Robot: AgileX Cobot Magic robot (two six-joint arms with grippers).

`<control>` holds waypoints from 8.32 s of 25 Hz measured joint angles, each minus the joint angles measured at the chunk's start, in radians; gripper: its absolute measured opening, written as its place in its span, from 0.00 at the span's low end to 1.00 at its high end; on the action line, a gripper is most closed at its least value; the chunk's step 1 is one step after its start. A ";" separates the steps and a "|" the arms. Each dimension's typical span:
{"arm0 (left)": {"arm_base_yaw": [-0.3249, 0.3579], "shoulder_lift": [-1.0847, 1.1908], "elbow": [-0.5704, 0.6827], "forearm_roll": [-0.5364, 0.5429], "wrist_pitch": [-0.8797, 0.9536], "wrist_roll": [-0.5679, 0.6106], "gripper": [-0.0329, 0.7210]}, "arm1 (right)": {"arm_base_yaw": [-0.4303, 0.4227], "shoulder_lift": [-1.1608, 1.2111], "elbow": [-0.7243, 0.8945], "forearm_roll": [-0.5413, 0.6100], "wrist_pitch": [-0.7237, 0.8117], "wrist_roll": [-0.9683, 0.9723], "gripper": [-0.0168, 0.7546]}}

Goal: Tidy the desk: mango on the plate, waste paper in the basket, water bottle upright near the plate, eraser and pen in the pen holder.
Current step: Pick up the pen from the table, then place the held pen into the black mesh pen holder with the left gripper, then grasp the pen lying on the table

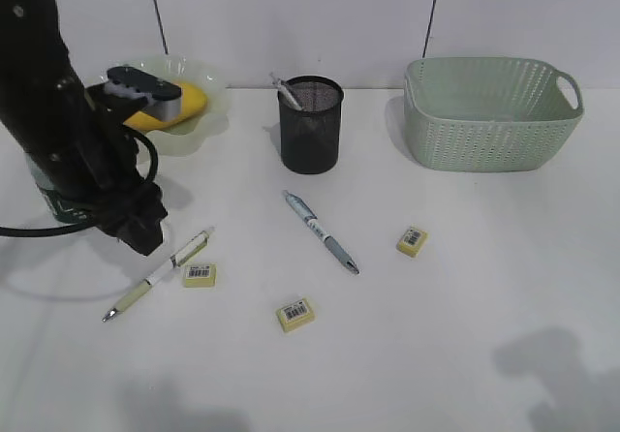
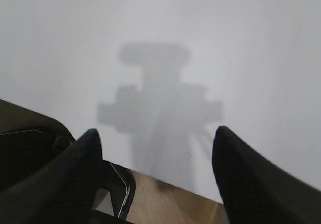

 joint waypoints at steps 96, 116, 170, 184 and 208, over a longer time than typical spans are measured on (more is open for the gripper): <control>-0.141 0.031 -0.009 -0.268 -1.283 -0.154 0.18 | 0.000 -0.001 0.002 0.000 -0.002 0.000 0.72; -0.173 0.398 -0.230 -0.016 -1.539 -0.401 0.18 | 0.000 -0.001 0.002 0.000 -0.002 0.000 0.73; -0.174 -0.495 -0.146 0.123 0.316 -0.382 0.57 | 0.000 -0.001 0.002 0.000 -0.002 0.001 0.73; -0.175 -1.191 0.337 0.100 0.327 -0.400 0.57 | 0.000 -0.001 0.002 0.000 -0.003 0.001 0.72; -0.175 -1.556 0.565 0.084 0.226 -0.303 0.57 | 0.000 -0.001 0.002 0.000 -0.003 0.001 0.72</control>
